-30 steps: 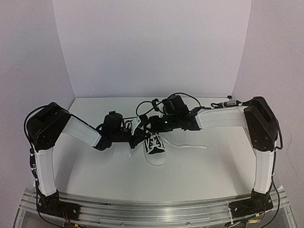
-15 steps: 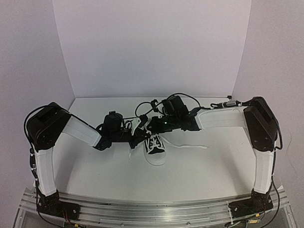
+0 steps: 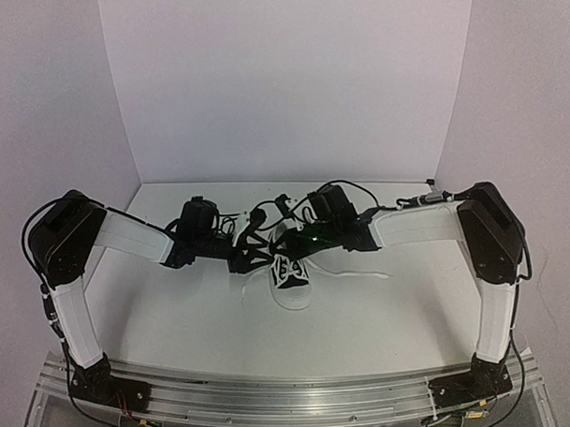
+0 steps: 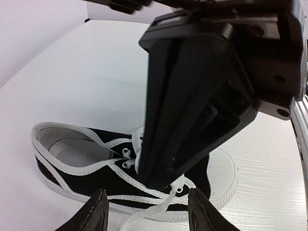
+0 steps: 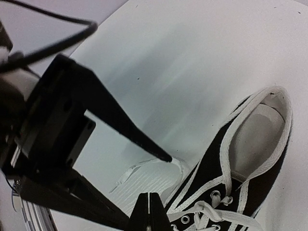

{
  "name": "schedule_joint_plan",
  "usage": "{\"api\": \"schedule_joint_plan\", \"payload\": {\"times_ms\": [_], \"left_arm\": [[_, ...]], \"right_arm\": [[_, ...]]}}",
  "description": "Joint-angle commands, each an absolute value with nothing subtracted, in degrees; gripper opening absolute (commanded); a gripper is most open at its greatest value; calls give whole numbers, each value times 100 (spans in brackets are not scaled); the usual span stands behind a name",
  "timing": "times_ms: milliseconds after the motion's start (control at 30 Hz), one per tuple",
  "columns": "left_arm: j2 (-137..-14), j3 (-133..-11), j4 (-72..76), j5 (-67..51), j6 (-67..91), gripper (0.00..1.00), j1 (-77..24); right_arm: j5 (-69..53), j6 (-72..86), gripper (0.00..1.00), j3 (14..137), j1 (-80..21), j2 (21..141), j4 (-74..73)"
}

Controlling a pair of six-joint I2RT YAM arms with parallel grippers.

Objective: Tie the shoes

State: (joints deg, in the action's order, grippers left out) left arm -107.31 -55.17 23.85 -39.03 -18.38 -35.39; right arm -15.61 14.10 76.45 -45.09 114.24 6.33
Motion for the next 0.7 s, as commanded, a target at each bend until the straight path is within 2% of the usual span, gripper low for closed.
{"api": "schedule_joint_plan", "payload": {"times_ms": [0, 167, 433, 533, 667], "left_arm": [[-10712, -5796, 2198, -4746, -2242, 52, -3376], [-11107, -5961, 2773, -5265, -2133, 43, -3382], [-11493, -6178, 3333, -5296, -1633, 38, -3454], [-11552, -6159, 3487, -5215, -1611, 33, -3455], [-11558, -6138, 3565, -5130, -1605, 32, -3457]], "right_arm": [[-2082, 965, 0, 7422, -4375, 11106, 1368], [-2294, 726, 0, 7505, -4349, 11170, 1497], [-2319, 716, 0, 7396, -4300, 11163, 1650], [-2377, 728, 0, 7371, -4298, 11162, 1724], [-2415, 738, 0, 7302, -4290, 11146, 1783]]}}
